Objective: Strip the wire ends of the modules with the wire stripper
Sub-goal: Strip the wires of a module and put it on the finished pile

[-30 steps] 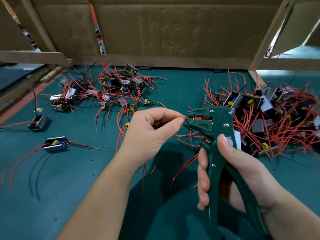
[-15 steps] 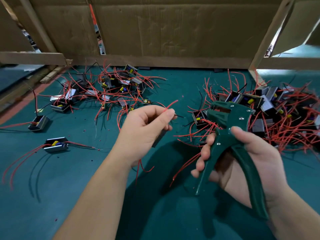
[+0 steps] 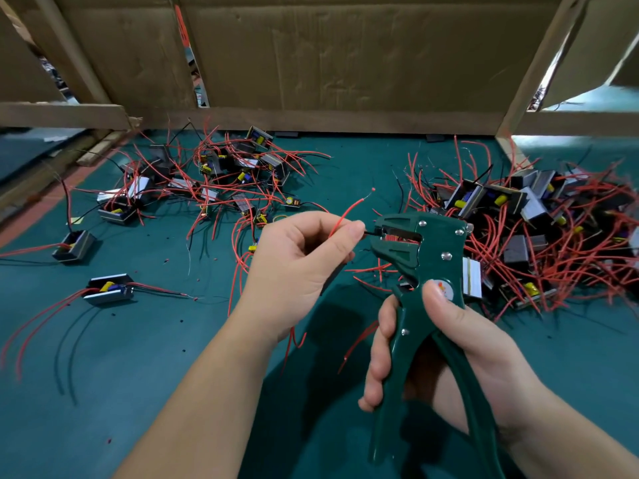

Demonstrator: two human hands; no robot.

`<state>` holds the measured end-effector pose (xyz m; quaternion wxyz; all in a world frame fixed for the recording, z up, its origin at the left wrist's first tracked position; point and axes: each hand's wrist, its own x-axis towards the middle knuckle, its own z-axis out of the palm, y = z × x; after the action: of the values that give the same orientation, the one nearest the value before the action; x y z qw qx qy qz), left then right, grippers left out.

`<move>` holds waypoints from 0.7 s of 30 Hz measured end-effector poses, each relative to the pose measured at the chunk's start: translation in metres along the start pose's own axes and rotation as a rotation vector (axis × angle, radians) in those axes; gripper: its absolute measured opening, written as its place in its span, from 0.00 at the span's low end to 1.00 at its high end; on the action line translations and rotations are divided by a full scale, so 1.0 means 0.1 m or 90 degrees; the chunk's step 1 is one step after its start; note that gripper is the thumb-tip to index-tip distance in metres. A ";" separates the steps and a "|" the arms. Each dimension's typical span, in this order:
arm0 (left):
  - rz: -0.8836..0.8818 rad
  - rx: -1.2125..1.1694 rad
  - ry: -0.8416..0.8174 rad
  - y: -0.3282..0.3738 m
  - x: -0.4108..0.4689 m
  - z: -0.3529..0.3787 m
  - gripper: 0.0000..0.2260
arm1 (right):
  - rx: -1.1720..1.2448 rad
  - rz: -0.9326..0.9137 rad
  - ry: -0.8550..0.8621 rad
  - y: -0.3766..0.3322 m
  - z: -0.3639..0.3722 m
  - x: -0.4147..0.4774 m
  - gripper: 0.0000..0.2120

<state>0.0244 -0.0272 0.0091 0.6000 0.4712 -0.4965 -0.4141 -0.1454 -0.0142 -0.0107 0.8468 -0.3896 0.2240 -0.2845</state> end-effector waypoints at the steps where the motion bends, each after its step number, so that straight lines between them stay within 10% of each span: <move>1: 0.000 0.000 -0.002 -0.01 0.00 0.00 0.10 | -0.005 -0.004 0.001 0.00 0.00 0.00 0.25; 21: 0.014 0.014 -0.030 -0.03 0.02 0.01 0.10 | -0.023 -0.021 0.022 -0.02 0.03 -0.03 0.27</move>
<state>0.0237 -0.0295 0.0068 0.5876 0.4625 -0.5197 -0.4132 -0.1465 -0.0119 -0.0075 0.8308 -0.4033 0.2375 -0.3012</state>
